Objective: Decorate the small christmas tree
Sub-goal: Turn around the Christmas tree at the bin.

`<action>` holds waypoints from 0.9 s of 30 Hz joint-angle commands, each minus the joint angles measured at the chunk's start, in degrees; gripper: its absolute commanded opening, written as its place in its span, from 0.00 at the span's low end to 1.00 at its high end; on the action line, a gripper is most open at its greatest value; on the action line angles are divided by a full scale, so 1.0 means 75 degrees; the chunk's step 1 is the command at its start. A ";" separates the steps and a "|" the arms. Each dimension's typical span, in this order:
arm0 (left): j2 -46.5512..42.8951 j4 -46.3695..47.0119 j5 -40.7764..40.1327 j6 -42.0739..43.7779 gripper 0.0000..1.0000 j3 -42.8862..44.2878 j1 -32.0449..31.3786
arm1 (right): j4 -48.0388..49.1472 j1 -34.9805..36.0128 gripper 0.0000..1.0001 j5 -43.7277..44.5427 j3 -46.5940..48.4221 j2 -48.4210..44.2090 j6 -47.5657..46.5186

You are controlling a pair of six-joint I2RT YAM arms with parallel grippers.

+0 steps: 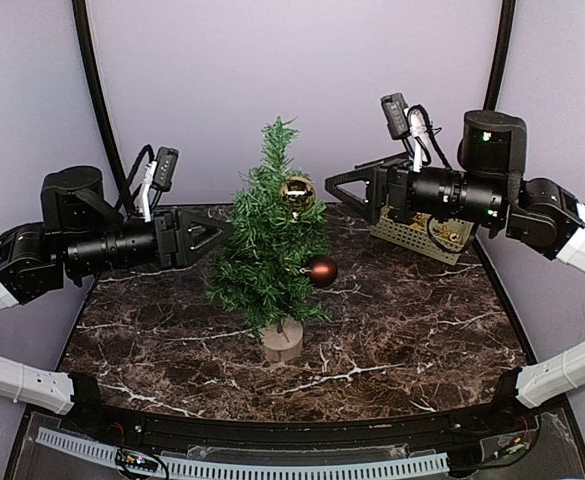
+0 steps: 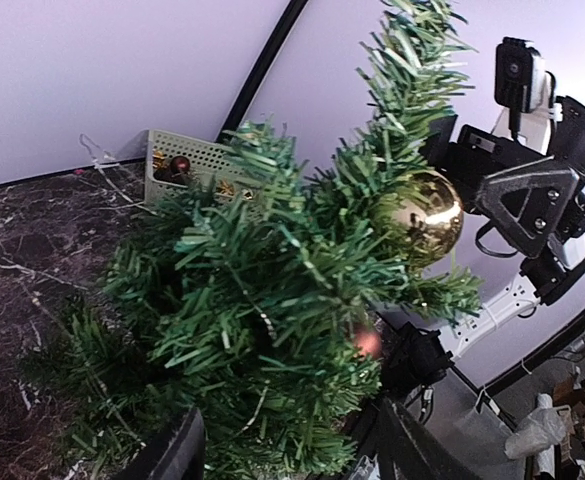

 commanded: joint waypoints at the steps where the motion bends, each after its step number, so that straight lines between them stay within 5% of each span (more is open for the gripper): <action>1: 0.0030 0.0742 0.0953 0.0372 0.61 -0.0062 0.0047 | 0.0350 -0.0038 0.96 0.0130 0.0130 0.0109 0.0130; 9: -0.0081 -0.0402 -0.0463 -0.0194 0.69 -0.0034 0.0446 | -0.0301 -0.0664 0.95 0.1849 0.0065 0.0281 0.0983; 16: -0.1239 -0.0665 -0.1483 -0.0979 0.72 -0.1142 0.0673 | 0.0596 -0.2267 0.90 0.0763 -0.1826 0.0145 0.2119; 21: -0.1696 -0.0868 -0.1698 -0.1853 0.73 -0.2249 0.0962 | 0.1648 -0.2565 0.80 0.0143 -0.3019 0.0600 0.2749; 27: -0.1715 0.0865 -0.0813 -0.2737 0.68 -0.4311 0.1446 | 0.3332 -0.2554 0.64 -0.1032 -0.4132 0.1508 0.3513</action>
